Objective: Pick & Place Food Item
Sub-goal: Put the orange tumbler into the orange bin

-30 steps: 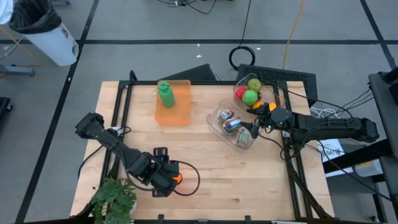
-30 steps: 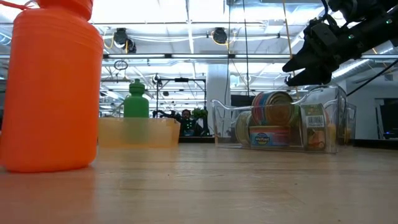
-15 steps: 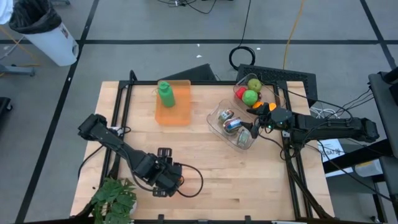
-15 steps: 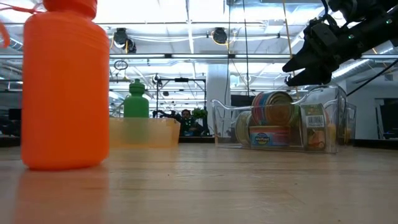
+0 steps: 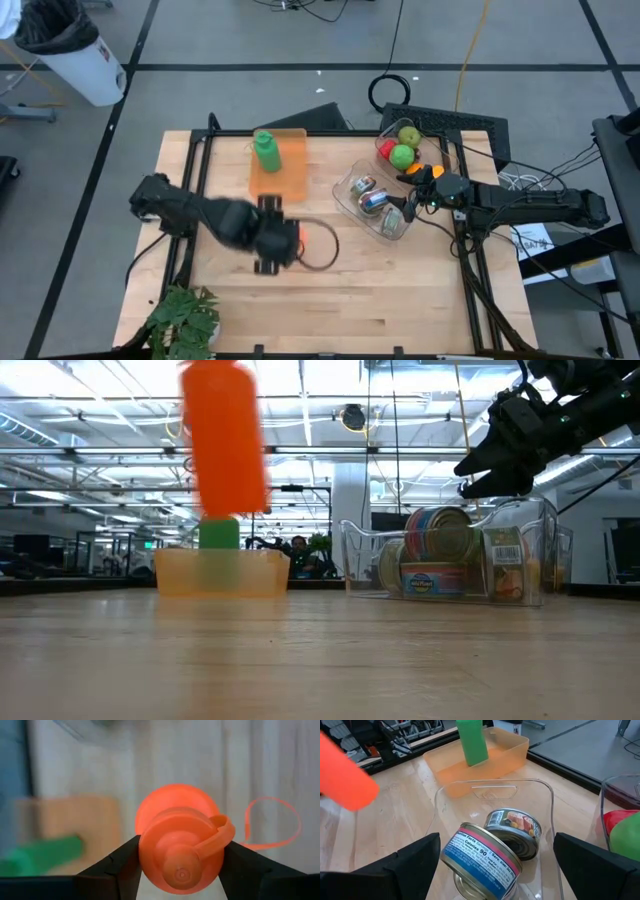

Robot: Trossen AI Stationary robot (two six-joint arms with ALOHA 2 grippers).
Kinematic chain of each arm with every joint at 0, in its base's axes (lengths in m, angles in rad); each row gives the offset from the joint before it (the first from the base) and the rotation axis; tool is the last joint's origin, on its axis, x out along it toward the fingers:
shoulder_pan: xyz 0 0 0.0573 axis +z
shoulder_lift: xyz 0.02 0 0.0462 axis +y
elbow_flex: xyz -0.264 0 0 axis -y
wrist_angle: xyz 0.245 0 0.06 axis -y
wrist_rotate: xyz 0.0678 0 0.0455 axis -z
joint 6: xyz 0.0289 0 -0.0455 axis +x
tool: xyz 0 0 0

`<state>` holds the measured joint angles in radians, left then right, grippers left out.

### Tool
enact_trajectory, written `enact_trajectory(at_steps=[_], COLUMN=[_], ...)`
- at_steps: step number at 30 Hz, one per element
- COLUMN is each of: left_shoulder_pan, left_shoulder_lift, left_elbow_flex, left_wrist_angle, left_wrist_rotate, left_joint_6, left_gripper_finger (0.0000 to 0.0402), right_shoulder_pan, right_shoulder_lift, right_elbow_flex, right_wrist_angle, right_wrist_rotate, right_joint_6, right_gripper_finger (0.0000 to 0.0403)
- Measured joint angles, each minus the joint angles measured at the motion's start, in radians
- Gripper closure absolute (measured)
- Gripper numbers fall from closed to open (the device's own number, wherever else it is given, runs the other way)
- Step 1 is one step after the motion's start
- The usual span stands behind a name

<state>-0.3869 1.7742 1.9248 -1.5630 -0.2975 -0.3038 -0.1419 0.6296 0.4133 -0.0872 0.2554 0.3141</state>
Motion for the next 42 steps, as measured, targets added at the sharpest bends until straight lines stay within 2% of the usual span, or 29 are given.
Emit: enact_trajectory(at_steps=[4, 12, 16, 20, 30, 42], left_shoulder_pan=[0.102, 0.437, 0.598, 0.703, 0.795, 0.801], left_shoulder_lift=[-0.040, -0.149, -0.147, -0.125, -0.087, -0.089], left_elbow_flex=[0.099, 0.128, 0.126, 0.084, -0.177, -0.315], left_wrist_angle=[-0.009, -0.013, -0.006, 0.043, 0.181, 0.299], left_wrist_rotate=[-0.091, -0.077, -0.022, 0.052, 0.161, 0.209], left_joint_6=[0.097, 0.151, 0.184, 0.218, 0.271, 0.286], left_gripper_finger=[0.0180, 0.0180, 0.0180, 0.0180, 0.0180, 0.0179], right_shoulder_pan=[0.000, 0.000, 0.000, 0.000, 0.000, 0.000], right_shoulder_lift=[0.000, 0.001, 0.001, 0.001, 0.001, 0.001], right_elbow_flex=[0.000, 0.000, 0.000, 0.000, 0.000, 0.000], right_wrist_angle=[-0.006, -0.008, -0.008, -0.008, -0.009, -0.008], right_wrist_rotate=[0.000, 0.000, 0.000, 0.000, 0.001, 0.001], right_joint_6=[0.000, 0.000, 0.000, -0.010, -0.011, -0.008], right_gripper_finger=[0.0035, 0.0035, 0.0035, 0.0035, 0.0035, 0.0035])
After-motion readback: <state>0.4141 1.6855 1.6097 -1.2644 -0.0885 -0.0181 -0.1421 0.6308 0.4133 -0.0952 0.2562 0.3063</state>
